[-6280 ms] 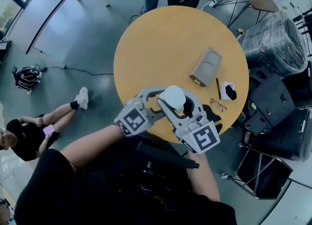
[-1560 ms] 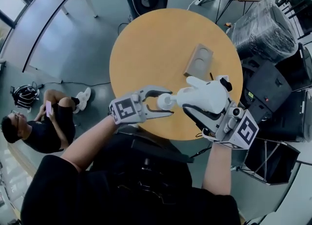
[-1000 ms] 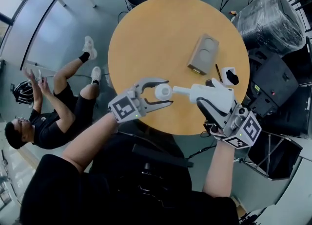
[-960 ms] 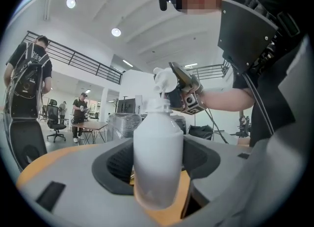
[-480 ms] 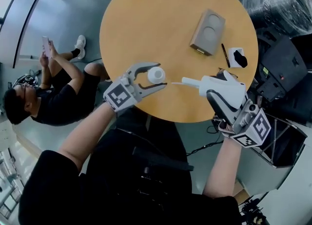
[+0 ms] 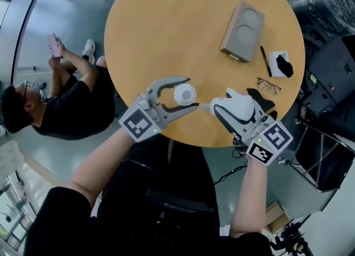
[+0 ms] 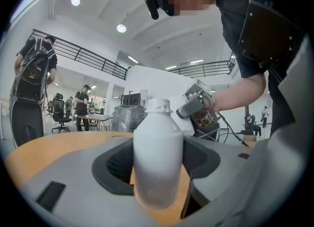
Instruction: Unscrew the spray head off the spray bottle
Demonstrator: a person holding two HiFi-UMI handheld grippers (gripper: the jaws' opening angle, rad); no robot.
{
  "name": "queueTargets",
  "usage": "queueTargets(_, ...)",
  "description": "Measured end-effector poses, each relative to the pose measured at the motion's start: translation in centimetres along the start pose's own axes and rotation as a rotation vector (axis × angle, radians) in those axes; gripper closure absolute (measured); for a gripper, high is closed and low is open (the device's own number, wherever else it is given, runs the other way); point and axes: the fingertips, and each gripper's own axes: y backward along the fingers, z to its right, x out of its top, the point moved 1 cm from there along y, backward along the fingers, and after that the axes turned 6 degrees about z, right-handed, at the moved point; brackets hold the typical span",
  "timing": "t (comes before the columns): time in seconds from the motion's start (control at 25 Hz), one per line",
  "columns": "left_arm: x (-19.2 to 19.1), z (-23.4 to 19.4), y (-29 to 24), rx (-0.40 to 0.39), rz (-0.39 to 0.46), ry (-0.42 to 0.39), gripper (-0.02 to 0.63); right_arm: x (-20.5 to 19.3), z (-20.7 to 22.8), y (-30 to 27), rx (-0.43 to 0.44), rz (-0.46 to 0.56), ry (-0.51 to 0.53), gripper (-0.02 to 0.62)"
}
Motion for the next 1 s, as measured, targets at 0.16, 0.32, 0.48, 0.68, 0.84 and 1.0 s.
queueTargets(0.16, -3.1, -0.6, -1.5, -0.001, 0.003, -0.018, 0.299, -4.9, 3.3, -1.8, -0.022, -0.1, -0.053, 0.367)
queueTargets(0.32, -6.8, -1.4, -2.4, 0.002, -0.006, -0.005, 0.299, -9.5, 5.7, -3.8, -0.019, -0.198, -0.091, 0.367)
queueTargets(0.48, -10.4, -1.9, -3.5, 0.007, 0.0, 0.023, 0.299, -14.0, 7.7, -5.9, 0.015, -0.276, -0.163, 0.365)
queueTargets(0.68, -14.8, -2.6, -4.6, 0.015, 0.001, 0.016, 0.299, -18.3, 10.2, -8.3, 0.043, -0.339, -0.253, 0.365)
queueTargets(0.84, -17.4, -3.6, -4.6, 0.033, 0.0, 0.03, 0.299, -19.7, 11.2, -9.5, 0.087, -0.365, -0.314, 0.365)
queueTargets(1.0, -19.2, -4.3, -4.3, 0.033, -0.03, 0.034, 0.301, -20.6, 12.1, -10.5, 0.09, -0.39, -0.308, 0.35)
